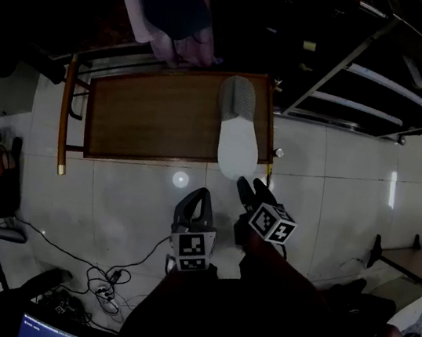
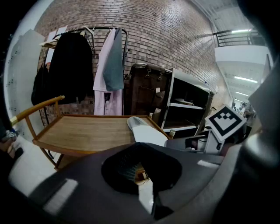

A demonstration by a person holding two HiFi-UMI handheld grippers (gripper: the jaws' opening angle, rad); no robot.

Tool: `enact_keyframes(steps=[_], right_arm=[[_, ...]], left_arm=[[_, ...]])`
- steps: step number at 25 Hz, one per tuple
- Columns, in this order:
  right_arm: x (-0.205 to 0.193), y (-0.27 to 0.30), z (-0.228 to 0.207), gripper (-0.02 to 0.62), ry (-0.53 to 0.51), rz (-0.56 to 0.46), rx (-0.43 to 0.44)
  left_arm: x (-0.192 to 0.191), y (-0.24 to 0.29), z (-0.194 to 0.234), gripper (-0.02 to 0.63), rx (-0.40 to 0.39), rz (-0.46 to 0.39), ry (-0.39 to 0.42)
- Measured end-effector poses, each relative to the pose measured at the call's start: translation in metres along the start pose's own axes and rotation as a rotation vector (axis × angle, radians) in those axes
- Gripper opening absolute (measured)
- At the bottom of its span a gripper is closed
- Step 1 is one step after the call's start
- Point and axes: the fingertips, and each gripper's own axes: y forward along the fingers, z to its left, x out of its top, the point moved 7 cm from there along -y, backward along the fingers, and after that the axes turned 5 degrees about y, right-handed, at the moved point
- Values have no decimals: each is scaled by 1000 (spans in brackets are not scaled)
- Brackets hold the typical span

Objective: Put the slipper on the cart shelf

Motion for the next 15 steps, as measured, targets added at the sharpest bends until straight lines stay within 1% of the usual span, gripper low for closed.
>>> enact_keyframes(steps=[3, 7, 11, 13, 15], right_arm=[[-2, 11, -12, 258, 125, -6, 9], [2, 24, -12, 258, 231, -17, 65], [6, 35, -7, 246, 299, -22, 99], [9, 40, -4, 217, 320, -22, 100], [10, 46, -3, 181, 332, -16, 82]], left_arm=[[0, -3, -2, 15, -11, -5, 3], [-3, -5, -4, 16, -20, -4, 5], [-7, -9, -9, 15, -36, -2, 14], [-6, -11, -10, 15, -39, -8, 16], [-5, -11, -10, 15, -39, -12, 20]])
